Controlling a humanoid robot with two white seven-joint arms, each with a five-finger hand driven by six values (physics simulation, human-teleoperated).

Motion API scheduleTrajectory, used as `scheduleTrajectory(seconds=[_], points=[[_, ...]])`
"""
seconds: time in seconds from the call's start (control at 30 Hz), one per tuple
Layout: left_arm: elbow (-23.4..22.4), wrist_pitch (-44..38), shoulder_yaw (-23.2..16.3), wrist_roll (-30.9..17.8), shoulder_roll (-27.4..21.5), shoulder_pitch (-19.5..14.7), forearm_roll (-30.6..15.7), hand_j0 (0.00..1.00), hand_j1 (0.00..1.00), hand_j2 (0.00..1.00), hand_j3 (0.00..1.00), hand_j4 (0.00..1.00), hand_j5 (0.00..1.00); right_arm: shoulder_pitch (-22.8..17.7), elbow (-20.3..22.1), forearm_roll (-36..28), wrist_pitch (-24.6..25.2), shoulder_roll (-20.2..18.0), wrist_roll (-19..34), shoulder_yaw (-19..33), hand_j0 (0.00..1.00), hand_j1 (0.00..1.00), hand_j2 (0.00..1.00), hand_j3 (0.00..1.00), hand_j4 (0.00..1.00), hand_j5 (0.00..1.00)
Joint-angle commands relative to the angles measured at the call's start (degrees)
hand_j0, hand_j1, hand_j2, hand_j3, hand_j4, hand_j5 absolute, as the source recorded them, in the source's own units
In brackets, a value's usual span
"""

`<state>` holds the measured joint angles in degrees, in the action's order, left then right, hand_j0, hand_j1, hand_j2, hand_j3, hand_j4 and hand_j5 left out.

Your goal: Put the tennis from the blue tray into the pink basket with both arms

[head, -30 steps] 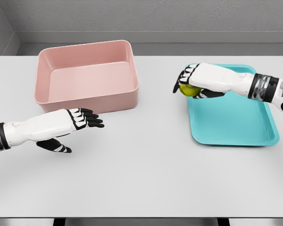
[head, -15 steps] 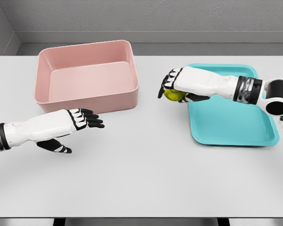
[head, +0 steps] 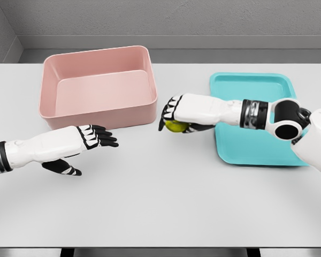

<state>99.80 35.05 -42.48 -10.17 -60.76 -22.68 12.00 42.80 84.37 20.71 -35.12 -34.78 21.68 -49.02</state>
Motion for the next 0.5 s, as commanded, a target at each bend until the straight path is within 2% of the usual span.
scheduleTrajectory(seconds=[0.0, 0.47], points=[[0.04, -0.05, 0.03, 0.06, 0.03, 0.0, -0.4, 1.0, 1.0, 1.0, 1.0, 1.0, 1.0, 0.0, 0.0, -0.23, 0.12, 0.77, 0.03, -1.26, 0.61, 0.61, 0.61, 0.61, 0.61, 0.61], [-0.04, -0.05, 0.03, -0.03, 0.12, 0.44, -0.58, 1.0, 1.0, 1.0, 1.0, 1.0, 1.0, -0.7, -0.43, 3.64, 0.12, 3.58, 0.29, -3.98, 0.61, 0.61, 0.61, 0.61, 0.61, 0.61]])
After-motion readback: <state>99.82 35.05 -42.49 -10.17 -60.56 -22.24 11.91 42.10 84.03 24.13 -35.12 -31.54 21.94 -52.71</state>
